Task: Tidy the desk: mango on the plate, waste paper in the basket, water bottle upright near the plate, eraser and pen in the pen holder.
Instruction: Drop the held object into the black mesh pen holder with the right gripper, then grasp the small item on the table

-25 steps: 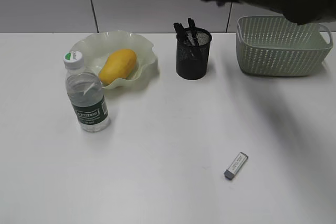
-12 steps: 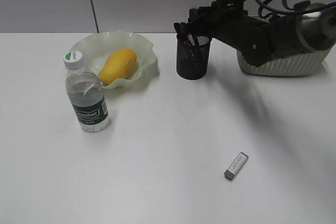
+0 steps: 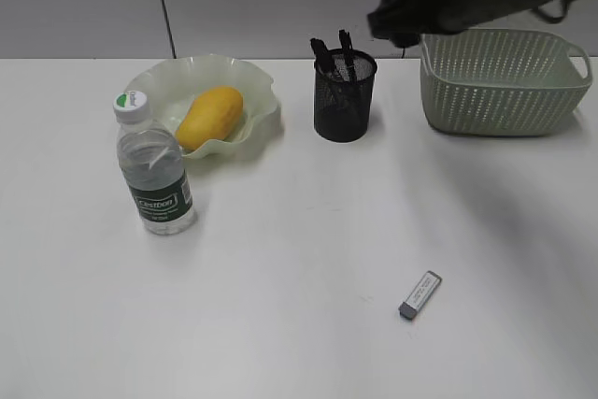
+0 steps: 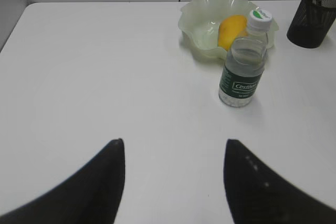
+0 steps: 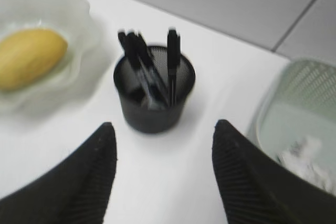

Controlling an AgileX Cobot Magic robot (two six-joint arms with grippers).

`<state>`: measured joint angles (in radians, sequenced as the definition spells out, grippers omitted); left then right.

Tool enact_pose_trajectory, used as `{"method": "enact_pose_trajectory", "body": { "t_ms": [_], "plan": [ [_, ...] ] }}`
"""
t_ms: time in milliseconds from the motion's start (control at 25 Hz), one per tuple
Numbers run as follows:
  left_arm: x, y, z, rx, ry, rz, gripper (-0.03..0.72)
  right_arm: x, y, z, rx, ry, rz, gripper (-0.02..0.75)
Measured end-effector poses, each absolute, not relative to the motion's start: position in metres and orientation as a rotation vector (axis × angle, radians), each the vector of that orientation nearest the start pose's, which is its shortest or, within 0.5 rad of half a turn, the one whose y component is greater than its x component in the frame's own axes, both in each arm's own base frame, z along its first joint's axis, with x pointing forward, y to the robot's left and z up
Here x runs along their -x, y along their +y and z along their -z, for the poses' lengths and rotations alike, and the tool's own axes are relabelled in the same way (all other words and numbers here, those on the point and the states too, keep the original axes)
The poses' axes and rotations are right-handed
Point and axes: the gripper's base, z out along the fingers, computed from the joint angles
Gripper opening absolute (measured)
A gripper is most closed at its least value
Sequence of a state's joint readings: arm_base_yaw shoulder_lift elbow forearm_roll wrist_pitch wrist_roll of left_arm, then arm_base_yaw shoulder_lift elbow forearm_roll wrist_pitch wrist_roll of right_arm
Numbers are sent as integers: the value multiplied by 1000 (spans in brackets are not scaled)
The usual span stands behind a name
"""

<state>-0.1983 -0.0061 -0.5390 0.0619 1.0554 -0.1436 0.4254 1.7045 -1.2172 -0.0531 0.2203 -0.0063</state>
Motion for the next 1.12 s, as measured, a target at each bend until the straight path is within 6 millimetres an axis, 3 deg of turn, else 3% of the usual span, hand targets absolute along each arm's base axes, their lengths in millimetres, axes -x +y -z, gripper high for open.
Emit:
{"method": "enact_pose_trajectory", "body": {
  "t_ms": [120,280,400,520,640,760,1000,1120],
  "plan": [
    [9,7,-288,-50,1995,147,445,-287,126,-290,575,2347,-119,434],
    [9,7,-288,-50,1995,147,445,-188,81,-305,591,2571,-84,425],
    [9,6,-288,-53,1995,152,445,-117,53,-308,552,2557,-151,424],
    [3,0,-291,-125,2027,185,445,-66,32,-305,515,2408,-225,424],
    [-15,-14,-300,-218,2065,275,445,-32,17,-297,485,2253,-254,424],
    [-41,-28,-314,-340,2071,348,409,-13,7,-287,457,2144,-256,423],
    [-114,-64,-343,-546,2110,504,332,-1,2,-281,433,2033,-279,410],
    [-162,-95,-341,-662,2211,549,328,-1,2,-282,430,2030,-281,386]
  ]
}}
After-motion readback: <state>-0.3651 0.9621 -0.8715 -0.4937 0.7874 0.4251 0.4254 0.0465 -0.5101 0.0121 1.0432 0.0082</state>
